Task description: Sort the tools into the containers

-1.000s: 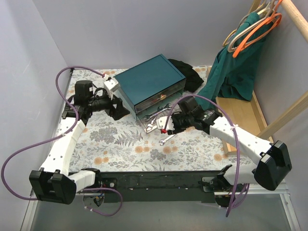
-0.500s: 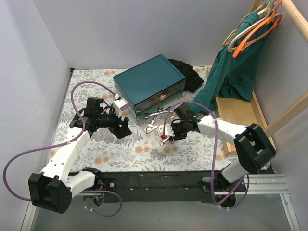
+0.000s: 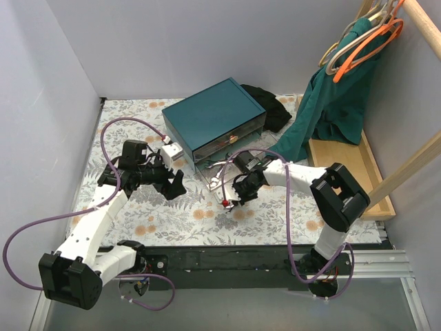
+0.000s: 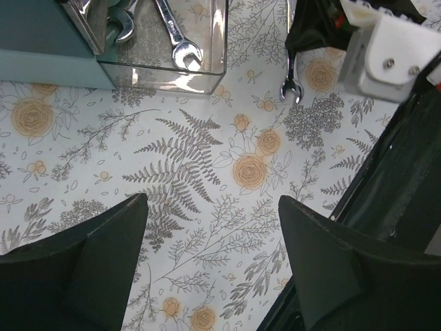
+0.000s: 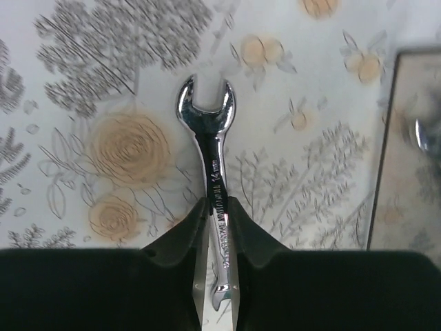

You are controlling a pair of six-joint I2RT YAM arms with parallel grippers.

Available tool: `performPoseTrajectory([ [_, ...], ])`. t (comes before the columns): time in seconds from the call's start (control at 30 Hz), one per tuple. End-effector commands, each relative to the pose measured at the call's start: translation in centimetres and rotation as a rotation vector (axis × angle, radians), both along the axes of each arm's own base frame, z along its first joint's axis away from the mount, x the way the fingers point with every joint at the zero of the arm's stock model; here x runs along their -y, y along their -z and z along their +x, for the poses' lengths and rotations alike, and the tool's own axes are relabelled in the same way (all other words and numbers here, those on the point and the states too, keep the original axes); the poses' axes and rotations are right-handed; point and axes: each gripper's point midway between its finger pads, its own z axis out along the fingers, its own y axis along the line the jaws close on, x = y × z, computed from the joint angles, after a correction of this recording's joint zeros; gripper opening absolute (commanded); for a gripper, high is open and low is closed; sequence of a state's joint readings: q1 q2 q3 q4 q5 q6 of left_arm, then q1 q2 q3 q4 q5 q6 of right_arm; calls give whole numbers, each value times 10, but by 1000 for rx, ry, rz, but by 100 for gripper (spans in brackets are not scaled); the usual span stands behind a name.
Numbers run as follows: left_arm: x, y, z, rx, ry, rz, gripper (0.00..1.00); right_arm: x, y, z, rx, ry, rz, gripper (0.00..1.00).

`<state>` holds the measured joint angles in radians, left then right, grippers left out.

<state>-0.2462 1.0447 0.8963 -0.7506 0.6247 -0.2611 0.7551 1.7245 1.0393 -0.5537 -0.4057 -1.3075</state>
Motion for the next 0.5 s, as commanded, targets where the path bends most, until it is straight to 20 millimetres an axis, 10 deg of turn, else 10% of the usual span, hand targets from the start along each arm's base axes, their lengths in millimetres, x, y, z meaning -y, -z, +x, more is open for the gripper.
performPoseTrajectory([
  [0.0,-8,-19,0,106,18,43,77,-13,13,-64,-154,-172,-67,21],
  [0.23,-38,-6,-4,170,37,219,77,-89,7,-119,-191,-336,-3,21],
  [0.47,-55,42,-46,112,130,284,76,-145,-18,-97,-93,-293,66,30],
])
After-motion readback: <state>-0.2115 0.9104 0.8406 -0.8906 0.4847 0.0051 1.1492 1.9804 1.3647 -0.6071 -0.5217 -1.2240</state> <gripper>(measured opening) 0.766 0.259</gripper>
